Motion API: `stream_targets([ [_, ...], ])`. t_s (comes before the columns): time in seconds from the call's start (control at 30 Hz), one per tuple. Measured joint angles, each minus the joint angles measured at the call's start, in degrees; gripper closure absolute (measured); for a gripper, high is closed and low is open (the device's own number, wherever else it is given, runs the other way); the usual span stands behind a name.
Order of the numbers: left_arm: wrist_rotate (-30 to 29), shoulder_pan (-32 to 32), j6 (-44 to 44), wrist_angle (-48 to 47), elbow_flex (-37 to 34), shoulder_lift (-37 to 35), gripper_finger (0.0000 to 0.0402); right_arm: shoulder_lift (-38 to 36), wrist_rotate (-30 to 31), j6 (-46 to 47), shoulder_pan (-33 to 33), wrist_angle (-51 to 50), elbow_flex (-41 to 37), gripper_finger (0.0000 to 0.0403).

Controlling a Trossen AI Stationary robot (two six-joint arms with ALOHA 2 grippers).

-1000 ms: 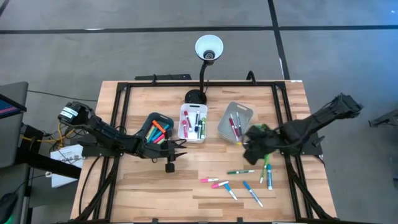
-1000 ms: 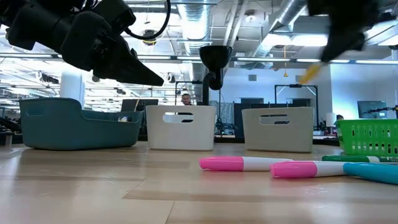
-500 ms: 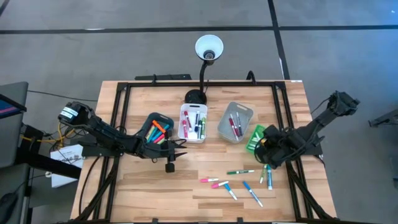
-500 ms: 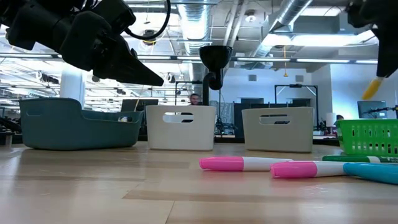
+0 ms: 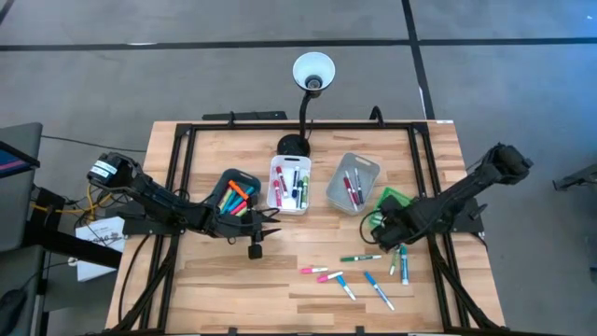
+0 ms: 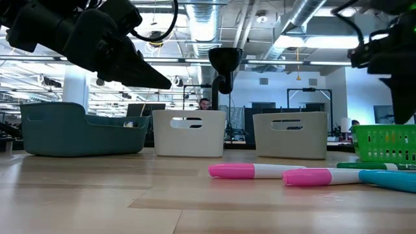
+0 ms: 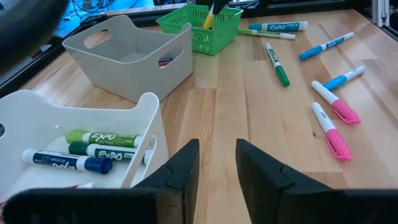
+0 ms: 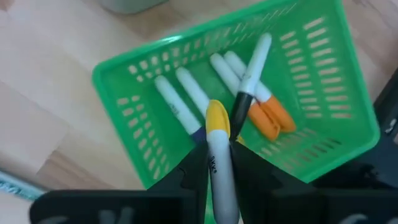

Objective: Pick & Place Markers
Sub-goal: Put the yellow mini marker into the green bin, then put the top pink mini marker into the green bin

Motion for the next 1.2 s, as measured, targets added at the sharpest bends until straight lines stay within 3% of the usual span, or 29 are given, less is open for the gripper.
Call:
stream_targets([
  [0.2,0.54,0.02,-2.06,0.13,0.0,0.01,0.03,0.88,0.05,-3.5,-3.82,0.21,-0.02,0.0315],
  [0.37,7.3,0.0,-5.4,2.61,-0.07,0.04,0.03,0.82,-0.11,-5.34,-6.45,0.71,0.14,0.0272],
  [0.63,17.18,-0.11,-5.55,18.23,0.6,8.63,0.03,0.82,0.97,-10.71,-9.27,0.91,6.4,0.0226],
  [0.97,20.83,-0.11,-3.55,17.93,12.16,24.79,0.0299,0.75,2.12,-14.4,-8.75,1.63,16.7,0.0235],
  [1.2,22.13,-0.12,-1.21,13.57,15.06,27.22,0.0256,0.97,6.11,-18.37,-6.93,4.26,17.11,0.0251],
])
